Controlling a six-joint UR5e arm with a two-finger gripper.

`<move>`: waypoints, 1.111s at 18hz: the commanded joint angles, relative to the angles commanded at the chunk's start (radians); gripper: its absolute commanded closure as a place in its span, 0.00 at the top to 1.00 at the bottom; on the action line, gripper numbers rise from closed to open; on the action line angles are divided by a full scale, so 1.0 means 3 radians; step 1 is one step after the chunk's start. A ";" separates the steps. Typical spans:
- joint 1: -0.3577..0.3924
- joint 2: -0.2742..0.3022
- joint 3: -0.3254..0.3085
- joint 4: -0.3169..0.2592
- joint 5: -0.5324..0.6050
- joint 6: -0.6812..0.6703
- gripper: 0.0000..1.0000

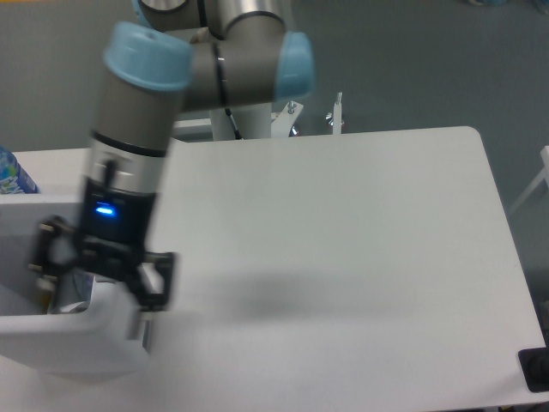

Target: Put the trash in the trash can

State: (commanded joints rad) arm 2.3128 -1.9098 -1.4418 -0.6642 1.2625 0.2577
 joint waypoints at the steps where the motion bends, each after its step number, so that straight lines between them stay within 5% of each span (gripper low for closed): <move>1: 0.0128 0.0000 -0.0005 0.0000 -0.0010 0.0000 1.00; 7: 0.0559 -0.0138 -0.0031 -0.0020 0.0015 0.0132 1.00; 11: 0.0768 -0.0215 -0.0062 -0.0061 0.0235 0.0643 1.00; 20: 0.1126 -0.0215 -0.0358 -0.0664 0.0833 0.3516 1.00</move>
State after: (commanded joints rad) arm 2.6507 -1.9742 -1.5493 -0.8635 1.5124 1.3125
